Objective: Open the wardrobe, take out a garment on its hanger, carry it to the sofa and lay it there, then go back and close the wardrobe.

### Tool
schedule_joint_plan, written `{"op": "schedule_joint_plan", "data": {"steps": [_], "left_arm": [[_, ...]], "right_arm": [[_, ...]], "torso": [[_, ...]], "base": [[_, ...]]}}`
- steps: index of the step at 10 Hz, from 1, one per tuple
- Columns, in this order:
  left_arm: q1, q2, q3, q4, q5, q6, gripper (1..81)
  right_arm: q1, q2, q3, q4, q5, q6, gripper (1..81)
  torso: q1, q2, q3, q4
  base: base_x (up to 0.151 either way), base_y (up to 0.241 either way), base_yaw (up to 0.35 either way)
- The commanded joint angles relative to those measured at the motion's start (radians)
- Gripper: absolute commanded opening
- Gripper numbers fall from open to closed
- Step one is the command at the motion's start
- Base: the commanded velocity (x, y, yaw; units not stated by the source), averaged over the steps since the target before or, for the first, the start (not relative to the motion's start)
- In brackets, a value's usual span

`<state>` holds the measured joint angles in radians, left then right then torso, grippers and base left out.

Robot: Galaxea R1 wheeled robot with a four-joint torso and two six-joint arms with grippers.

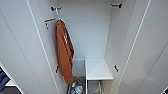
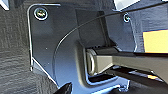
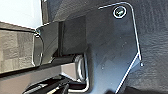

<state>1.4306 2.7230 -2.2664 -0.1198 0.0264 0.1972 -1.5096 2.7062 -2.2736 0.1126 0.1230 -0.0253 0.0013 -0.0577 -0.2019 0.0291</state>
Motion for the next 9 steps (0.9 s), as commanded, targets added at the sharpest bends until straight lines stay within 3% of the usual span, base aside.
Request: {"op": "schedule_joint_plan", "data": {"steps": [1, 3, 6, 9], "left_arm": [[-0.015, -0.305, 0.29, -0.009, -0.06, -0.012, 81.1], [-0.057, -0.437, 0.346, -0.05, -0.112, -0.099, 81.1], [-0.146, -0.593, 0.35, -0.055, -0.108, -0.224, 81.1], [-0.267, -0.732, 0.324, -0.055, -0.094, -0.358, 81.1]], "right_arm": [[0.056, -0.211, 0.175, 0.018, -0.037, 0.012, 81.1], [0.107, -0.324, 0.22, 0.03, -0.006, 0.051, 81.1], [0.206, -0.475, 0.266, 0.035, -0.003, 0.157, 81.1], [0.304, -0.558, 0.243, 0.035, -0.016, 0.265, 81.1]], "torso": [[0.0, 0.0, 0.0, 0.0], [0.0, 0.0, 0.0, 0.0], [0.0, 0.0, 0.0, 0.0], [0.0, 0.0, 0.0, 0.0]], "base": [[0.0, 0.0, 0.0], [0.0, 0.0, 0.0], [0.0, 0.0, 0.0], [0.0, 0.0, 0.0]]}}
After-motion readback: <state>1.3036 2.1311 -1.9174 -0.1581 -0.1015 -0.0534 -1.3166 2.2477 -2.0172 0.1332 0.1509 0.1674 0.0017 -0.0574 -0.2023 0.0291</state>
